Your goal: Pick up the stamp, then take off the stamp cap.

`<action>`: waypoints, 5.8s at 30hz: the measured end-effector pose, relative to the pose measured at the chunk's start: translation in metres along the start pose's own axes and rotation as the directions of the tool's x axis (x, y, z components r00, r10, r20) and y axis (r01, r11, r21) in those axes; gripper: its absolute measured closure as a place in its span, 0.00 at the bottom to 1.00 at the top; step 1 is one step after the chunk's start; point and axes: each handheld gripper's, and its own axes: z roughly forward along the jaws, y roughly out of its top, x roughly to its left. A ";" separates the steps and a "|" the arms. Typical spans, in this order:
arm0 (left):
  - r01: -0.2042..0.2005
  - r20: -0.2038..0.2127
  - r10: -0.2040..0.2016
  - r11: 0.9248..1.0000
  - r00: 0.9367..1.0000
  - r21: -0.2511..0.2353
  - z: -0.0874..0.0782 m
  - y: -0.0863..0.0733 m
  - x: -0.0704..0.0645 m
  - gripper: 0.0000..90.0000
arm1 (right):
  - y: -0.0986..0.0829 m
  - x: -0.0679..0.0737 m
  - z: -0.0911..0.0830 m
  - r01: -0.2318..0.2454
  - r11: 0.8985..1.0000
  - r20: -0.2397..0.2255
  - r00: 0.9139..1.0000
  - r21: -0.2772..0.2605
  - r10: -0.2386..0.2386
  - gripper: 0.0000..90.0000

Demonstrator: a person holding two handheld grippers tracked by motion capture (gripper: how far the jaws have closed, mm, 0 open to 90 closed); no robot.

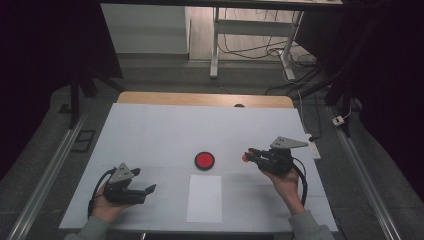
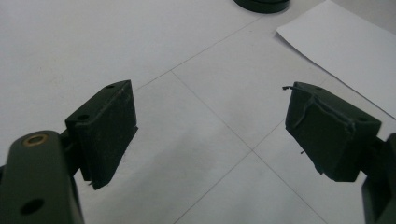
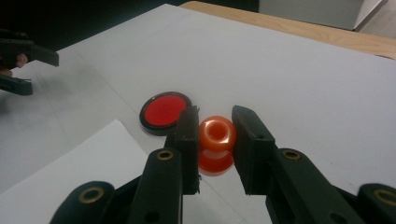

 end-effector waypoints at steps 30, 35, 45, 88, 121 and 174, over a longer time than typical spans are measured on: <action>-0.001 -0.004 0.001 1.000 1.000 0.009 0.002 0.000 0.000 0.18 | 0.001 0.042 0.032 0.061 0.998 -0.111 0.992 0.022 -0.058 0.80; -0.001 -0.004 0.001 1.000 1.000 0.009 0.002 0.000 0.000 0.18 | 0.000 0.050 0.039 0.069 0.997 -0.134 0.989 0.028 -0.065 0.80; -0.002 -0.004 0.002 1.000 1.000 0.008 0.002 0.000 -0.001 0.18 | -0.001 0.067 0.052 0.094 0.995 -0.180 0.980 0.042 -0.085 0.80; -0.005 0.005 0.005 1.000 1.000 0.001 0.004 0.002 -0.003 0.18 | 0.001 0.080 0.059 0.110 0.994 -0.212 0.972 0.021 -0.103 0.80; -0.054 0.061 0.055 0.998 0.997 -0.026 0.020 0.027 -0.021 0.18 | 0.001 0.081 0.059 0.110 0.994 -0.214 0.971 0.017 -0.104 0.80; -0.168 0.154 0.170 0.985 0.973 -0.024 0.074 0.065 -0.068 0.20 | 0.000 0.083 0.061 0.117 0.993 -0.214 0.970 0.013 -0.111 0.80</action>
